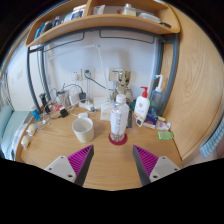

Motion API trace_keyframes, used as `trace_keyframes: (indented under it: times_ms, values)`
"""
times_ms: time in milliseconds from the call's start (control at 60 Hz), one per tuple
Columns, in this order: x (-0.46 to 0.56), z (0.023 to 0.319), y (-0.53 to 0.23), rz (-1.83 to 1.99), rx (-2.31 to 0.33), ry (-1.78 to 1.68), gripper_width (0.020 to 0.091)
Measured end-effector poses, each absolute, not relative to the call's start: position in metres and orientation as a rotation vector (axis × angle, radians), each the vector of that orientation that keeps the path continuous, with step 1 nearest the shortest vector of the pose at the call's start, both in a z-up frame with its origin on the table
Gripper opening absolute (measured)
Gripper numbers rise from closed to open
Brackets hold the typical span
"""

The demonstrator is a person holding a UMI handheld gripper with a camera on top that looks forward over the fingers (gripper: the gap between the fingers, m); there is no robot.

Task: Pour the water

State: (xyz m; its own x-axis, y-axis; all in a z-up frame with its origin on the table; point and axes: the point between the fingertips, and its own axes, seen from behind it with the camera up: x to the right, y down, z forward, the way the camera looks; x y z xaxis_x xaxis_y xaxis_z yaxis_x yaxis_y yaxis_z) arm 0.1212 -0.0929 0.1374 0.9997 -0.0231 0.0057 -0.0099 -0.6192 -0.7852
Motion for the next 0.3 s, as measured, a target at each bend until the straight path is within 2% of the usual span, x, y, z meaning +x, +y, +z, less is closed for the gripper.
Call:
trace_keyframes:
  times_ms: [300]
  values:
    - [0.109,0.16,-0.108,-0.012,-2.236,-0.004,0.0795]
